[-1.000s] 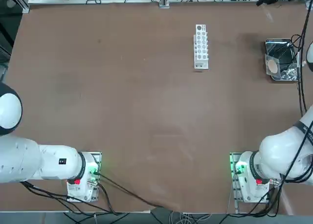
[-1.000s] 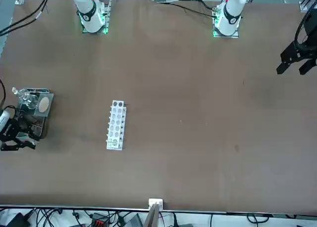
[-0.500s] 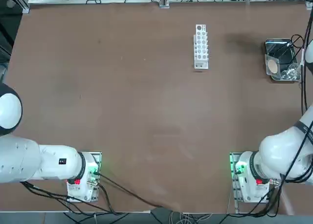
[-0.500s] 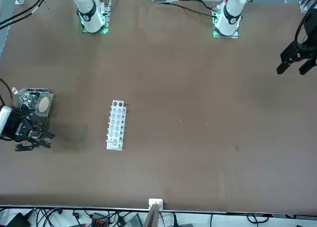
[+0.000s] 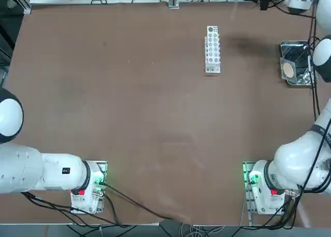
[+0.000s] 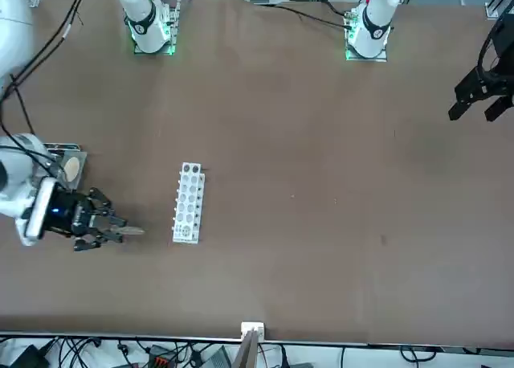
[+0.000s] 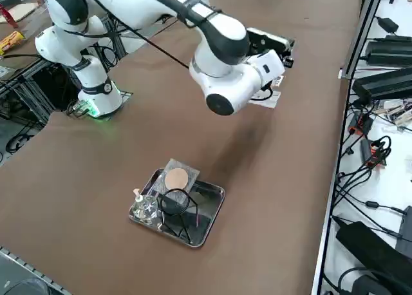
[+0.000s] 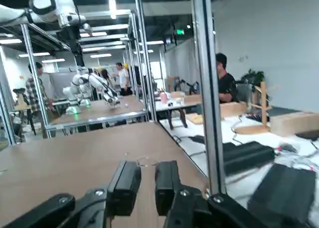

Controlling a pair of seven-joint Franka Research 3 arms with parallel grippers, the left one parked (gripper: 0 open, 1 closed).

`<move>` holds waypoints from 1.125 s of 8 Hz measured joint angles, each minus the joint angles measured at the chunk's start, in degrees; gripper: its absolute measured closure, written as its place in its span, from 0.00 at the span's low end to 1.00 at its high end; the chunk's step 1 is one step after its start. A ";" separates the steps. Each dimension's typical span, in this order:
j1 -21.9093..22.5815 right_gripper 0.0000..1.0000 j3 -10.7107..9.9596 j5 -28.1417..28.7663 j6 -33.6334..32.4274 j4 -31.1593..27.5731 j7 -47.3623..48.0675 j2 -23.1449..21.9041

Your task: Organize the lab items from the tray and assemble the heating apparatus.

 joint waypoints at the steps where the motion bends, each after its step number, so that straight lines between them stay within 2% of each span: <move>1: 0.50 0.77 0.06 1.75 -1.96 0.01 -0.29 0.05; 3: 1.43 0.77 0.28 2.46 -3.53 -0.27 -1.81 -0.01; 5: 3.69 0.77 1.00 6.87 -3.31 -2.50 -6.50 0.05; 9: 7.52 0.77 1.17 8.57 1.21 -3.27 -11.11 0.07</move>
